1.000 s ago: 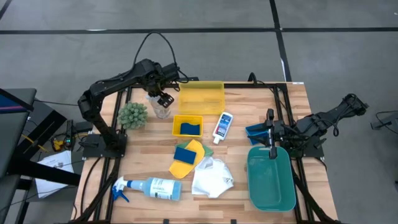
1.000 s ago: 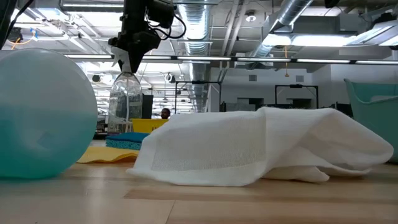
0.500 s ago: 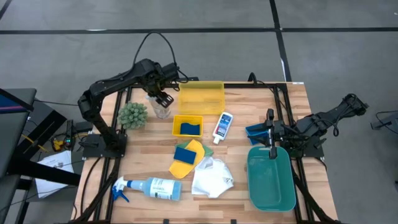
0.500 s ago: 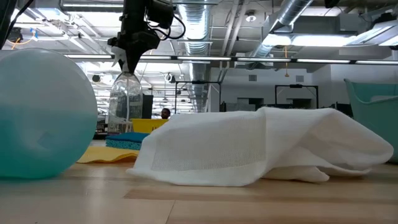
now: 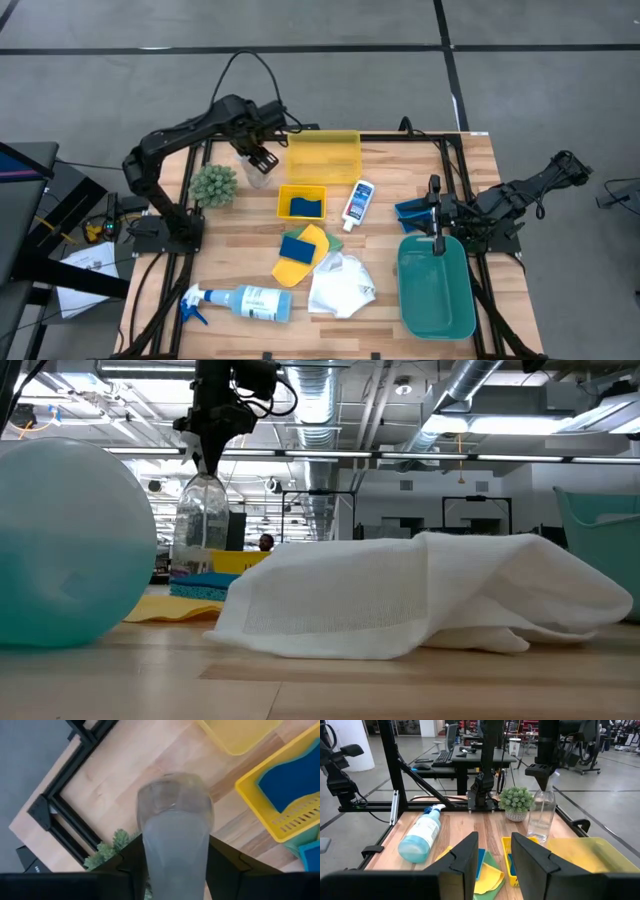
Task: Pick & Place Kitchen Items
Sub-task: Put the transparent spray bottle into the top yellow bin
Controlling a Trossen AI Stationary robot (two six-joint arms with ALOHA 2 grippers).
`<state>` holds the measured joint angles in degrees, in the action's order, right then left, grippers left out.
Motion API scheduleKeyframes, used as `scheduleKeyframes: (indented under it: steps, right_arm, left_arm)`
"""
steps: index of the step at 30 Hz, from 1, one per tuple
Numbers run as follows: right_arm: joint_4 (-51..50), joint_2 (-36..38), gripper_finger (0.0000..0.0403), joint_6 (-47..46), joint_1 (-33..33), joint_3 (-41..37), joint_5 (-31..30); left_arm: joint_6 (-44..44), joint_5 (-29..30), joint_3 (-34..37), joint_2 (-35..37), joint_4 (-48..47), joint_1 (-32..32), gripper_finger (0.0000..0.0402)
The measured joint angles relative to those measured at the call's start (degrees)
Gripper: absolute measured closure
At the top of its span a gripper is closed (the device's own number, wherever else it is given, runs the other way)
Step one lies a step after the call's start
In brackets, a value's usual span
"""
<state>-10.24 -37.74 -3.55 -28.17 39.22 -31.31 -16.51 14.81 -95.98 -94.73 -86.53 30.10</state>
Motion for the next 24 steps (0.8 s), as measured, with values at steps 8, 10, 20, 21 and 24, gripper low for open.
scheduleKeyframes:
  steps: [8,10,20,21,24]
  right_arm:
    - [0.0,0.0,0.0295,0.0,0.0,0.0,0.0]
    - [0.1,0.0,0.0295,0.0,0.0,0.0,0.0]
    - [0.4,0.0,0.0295,0.0,0.0,0.0,0.0]
    - [0.4,0.0,0.0295,0.0,0.0,0.0,0.0]
    - [0.4,0.0,0.0295,0.0,0.0,0.0,0.0]
  left_arm:
    - [0.0,-0.2,0.0,3.5,0.6,0.1,0.0270]
    - [0.0,-0.3,0.0,4.5,0.6,0.3,0.0270]
    - [-0.2,-0.7,-0.1,8.4,0.4,0.4,0.0270]
    - [-0.2,-1.3,-0.1,8.6,0.3,0.4,0.0270]
    - [-0.3,-2.8,-0.1,9.1,0.3,0.3,0.0270]
